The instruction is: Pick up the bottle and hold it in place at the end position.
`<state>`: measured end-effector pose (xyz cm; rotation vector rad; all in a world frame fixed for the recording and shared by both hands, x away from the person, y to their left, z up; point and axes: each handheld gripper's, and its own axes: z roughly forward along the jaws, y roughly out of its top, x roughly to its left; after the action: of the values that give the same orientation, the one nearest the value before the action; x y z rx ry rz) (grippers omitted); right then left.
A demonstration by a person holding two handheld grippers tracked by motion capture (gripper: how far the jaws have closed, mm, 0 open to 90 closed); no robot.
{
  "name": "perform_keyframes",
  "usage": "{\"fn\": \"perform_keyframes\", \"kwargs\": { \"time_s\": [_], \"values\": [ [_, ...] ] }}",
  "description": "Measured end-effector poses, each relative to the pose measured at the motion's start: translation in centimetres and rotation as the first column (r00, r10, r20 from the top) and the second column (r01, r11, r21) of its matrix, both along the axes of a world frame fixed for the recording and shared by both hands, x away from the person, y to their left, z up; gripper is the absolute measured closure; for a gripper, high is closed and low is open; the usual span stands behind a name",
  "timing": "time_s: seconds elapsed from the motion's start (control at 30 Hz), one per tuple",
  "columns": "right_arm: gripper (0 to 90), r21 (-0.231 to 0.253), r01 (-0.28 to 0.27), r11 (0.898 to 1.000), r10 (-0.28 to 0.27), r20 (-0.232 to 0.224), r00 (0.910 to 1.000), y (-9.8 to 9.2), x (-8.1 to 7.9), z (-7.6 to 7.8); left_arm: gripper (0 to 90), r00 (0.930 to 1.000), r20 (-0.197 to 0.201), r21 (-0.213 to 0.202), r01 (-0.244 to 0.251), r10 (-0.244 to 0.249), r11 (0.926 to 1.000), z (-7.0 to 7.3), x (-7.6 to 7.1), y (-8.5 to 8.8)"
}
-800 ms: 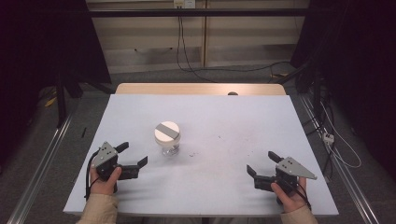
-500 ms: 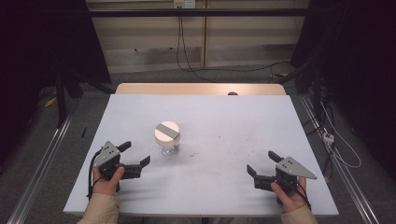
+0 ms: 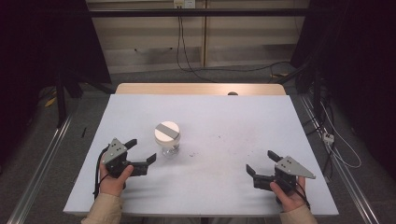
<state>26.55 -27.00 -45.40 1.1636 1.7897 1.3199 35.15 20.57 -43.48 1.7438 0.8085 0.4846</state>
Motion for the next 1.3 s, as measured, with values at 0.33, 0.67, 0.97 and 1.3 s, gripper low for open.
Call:
{"fn": "perform_keyframes", "kwargs": {
  "time_s": [0.33, 0.67, 0.97, 1.3],
  "values": [
    [4.7, -0.003, -0.006, 1.0, 0.006, 0.003, 1.0, 0.2, 0.2, 0.0, 3.8, 0.9999, -0.012, 0.019, -0.001, 0.001, 0.9998, 0.0, 0.3, -1.8],
    [4.7, -0.005, -0.006, 1.0, 0.006, 0.003, 1.0, 0.2, 0.1, 0.0, 3.8, 0.9993, -0.026, 0.038, -0.025, 0.026, 0.999, -0.1, 0.8, -3.2],
    [4.7, -0.003, 0.006, 1.0, -0.006, 0.001, 1.0, 0.0, -0.1, 0.0, 3.8, 0.999, -0.039, 0.04, -0.021, 0.022, 0.999, -0.3, 1.1, -4.1],
    [4.7, -0.004, -0.002, 1.0, 0.002, -0.008, 1.0, 0.0, 0.1, -0.2, 3.8, 0.999, -0.04, 0.029, -0.018, 0.019, 0.9994, -0.2, 1.1, -4.1]
  ]
}}
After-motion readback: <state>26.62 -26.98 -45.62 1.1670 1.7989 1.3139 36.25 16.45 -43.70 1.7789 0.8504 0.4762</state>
